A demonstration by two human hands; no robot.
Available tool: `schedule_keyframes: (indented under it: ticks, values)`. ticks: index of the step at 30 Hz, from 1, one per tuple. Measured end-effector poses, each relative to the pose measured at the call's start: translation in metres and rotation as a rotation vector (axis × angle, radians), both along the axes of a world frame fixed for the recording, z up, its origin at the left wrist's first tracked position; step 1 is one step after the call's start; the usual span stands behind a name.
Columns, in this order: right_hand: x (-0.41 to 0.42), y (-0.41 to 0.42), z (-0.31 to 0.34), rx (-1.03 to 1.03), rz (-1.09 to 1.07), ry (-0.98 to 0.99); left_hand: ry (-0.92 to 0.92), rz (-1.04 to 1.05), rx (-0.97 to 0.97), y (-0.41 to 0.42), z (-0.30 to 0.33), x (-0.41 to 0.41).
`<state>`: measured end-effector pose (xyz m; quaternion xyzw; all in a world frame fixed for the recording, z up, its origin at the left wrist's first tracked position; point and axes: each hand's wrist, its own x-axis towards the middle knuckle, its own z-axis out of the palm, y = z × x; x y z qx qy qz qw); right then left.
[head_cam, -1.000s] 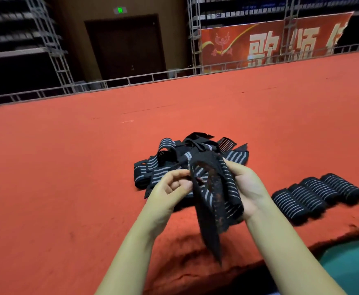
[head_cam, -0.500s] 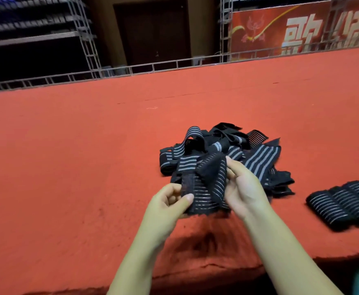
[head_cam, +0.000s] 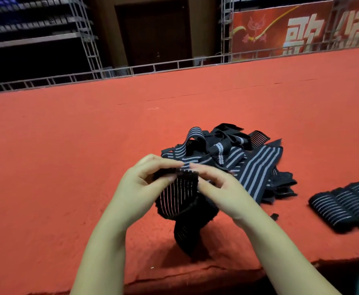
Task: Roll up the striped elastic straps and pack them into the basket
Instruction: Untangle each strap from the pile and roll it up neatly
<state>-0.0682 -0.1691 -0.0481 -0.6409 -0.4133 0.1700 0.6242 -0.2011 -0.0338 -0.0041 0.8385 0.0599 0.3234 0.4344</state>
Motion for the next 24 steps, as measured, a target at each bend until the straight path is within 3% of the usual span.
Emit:
schedule_keyframes:
  ticks: [5,10,16,24]
  values:
    - [-0.017,0.002,-0.009,-0.124,0.065,0.061,-0.002,0.192,-0.218,0.006,-0.015,0.003]
    - [-0.016,-0.001,-0.018,-0.088,0.13,0.051,-0.088,0.329,-0.297,0.013,-0.014,0.008]
    - [-0.012,0.004,-0.016,-0.062,0.029,0.172,-0.199,0.353,-0.2,0.011,0.01,0.037]
    - [-0.012,-0.012,-0.015,-0.063,-0.455,-0.339,-0.368,0.392,-0.096,0.014,0.047,0.07]
